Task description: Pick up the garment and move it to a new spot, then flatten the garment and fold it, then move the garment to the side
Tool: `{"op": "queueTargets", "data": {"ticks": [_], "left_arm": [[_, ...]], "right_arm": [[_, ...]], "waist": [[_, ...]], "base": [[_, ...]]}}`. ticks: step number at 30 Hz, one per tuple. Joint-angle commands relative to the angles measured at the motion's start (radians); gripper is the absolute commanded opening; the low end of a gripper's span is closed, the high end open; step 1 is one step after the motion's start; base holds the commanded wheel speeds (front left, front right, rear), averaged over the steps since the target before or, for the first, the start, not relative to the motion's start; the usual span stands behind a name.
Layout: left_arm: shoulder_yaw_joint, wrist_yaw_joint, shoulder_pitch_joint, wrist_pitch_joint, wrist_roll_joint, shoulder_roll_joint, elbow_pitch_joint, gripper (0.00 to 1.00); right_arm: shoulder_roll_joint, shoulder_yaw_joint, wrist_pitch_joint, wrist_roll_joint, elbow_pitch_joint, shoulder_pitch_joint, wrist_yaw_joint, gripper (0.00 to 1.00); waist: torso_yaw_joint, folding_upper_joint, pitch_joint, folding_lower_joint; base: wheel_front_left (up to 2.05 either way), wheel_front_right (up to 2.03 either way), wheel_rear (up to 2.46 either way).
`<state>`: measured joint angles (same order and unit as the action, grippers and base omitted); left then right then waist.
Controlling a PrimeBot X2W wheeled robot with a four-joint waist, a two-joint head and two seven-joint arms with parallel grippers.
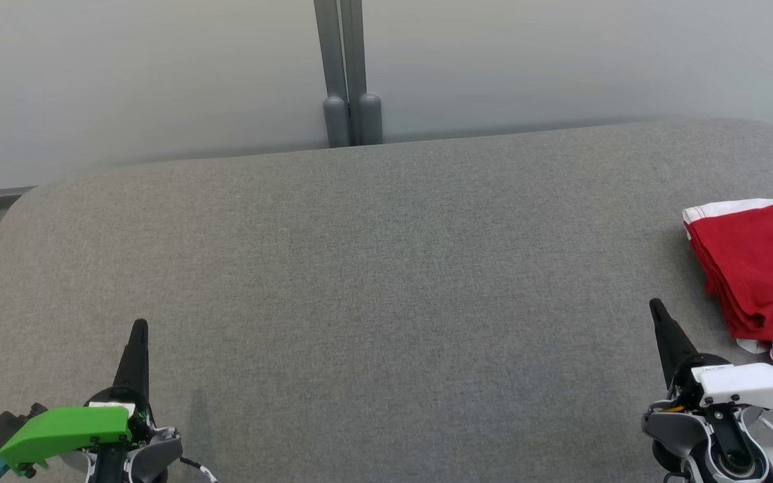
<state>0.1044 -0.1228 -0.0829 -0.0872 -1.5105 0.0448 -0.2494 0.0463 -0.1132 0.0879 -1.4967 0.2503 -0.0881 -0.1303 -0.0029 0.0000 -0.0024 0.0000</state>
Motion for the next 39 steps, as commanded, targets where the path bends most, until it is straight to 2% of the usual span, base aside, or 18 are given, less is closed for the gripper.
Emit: {"op": "queueTargets", "data": {"ticks": [1,14,39], "left_arm": [[0.006,-0.005,-0.022,-0.008,-0.026,0.009,0.004,0.0],[0.012,-0.011,-0.036,-0.03,-0.107,0.009,0.005,0.0],[0.011,-0.01,-0.033,-0.03,-0.103,0.009,0.005,0.0]], "right_arm": [[0.006,-0.001,0.009,-0.024,-0.007,-0.016,-0.001,0.0],[0.006,-0.002,0.03,-0.121,-0.008,-0.025,-0.001,0.0],[0.006,-0.002,0.03,-0.119,-0.008,-0.024,-0.001,0.0]], "waist": [[0.0,0.0,0.0,0.0],[0.003,0.0,0.005,0.0],[0.003,0.0,0.005,0.0]], "base": [[0.0,0.0,0.0],[0.0,0.0,0.0],[0.0,0.0,0.0]]}}
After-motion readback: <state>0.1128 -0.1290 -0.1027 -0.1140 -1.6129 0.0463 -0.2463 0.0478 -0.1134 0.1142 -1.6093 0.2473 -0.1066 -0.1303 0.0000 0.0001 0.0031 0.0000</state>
